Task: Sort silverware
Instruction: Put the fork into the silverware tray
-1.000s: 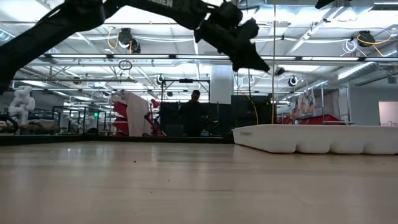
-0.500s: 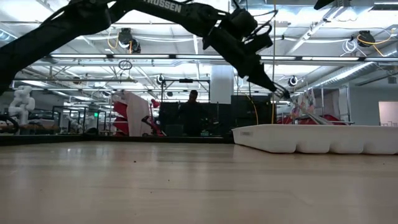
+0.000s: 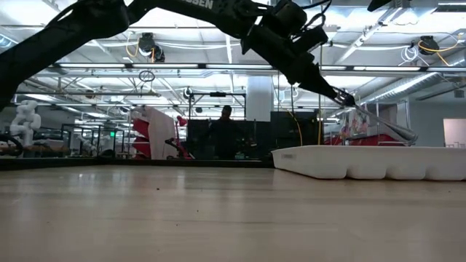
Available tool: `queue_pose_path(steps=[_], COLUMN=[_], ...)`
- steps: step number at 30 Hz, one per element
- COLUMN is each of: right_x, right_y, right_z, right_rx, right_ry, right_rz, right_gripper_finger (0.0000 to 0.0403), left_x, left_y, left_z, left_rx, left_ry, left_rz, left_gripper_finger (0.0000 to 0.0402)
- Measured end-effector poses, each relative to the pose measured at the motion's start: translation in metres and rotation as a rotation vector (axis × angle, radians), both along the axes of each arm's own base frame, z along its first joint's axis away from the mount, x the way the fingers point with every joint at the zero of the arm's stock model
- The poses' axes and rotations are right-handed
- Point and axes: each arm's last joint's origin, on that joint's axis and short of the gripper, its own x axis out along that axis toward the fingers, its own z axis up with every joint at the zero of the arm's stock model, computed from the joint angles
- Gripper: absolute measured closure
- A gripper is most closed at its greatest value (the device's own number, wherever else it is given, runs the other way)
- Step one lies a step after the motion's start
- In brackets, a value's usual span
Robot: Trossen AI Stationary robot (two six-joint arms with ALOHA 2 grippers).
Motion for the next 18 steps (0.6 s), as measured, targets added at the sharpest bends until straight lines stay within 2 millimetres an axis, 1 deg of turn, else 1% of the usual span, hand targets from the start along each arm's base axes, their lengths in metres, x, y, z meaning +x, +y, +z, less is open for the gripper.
queue_pose_path(steps=[4, 5, 7, 8, 11, 13, 15, 18], right_x=[0.001, 0.001, -0.002, -0.002, 0.004, 0.009, 0.014, 0.027], right_y=[-0.001, -0.002, -0.004, -0.005, -0.008, -0.01, -0.011, -0.012], right_z=[-0.001, -0.003, -0.012, -0.018, -0.039, -0.053, -0.072, -0.099], right_rx=[0.002, -0.015, -0.06, -0.069, -0.096, -0.122, -0.139, -0.063], right_ry=[-0.008, 0.018, 0.137, 0.184, 0.207, 0.215, 0.271, 0.287], right_rz=[-0.062, -0.086, -0.151, -0.175, -0.179, -0.162, -0.125, -0.039], right_gripper_finger=[0.0211, 0.0211, 0.0211, 0.0211, 0.0211, 0.0211, 0.0211, 0.021], left_x=[0.002, 0.002, 0.002, 0.002, 0.002, 0.0, -0.001, -0.003], left_y=[0.0, 0.001, 0.001, 0.0, 0.001, 0.003, 0.004, 0.004], left_z=[-0.002, -0.003, -0.003, -0.003, -0.003, -0.004, -0.005, -0.007], left_rx=[-0.054, -0.085, -0.139, -0.161, -0.204, -0.217, -0.225, -0.23], left_ry=[-0.019, -0.015, -0.004, -0.001, 0.008, 0.02, 0.037, 0.062], left_rz=[-0.004, 0.011, 0.042, 0.055, 0.084, 0.084, 0.083, 0.086], left_gripper_finger=[0.04, 0.04, 0.04, 0.04, 0.04, 0.04, 0.04, 0.04])
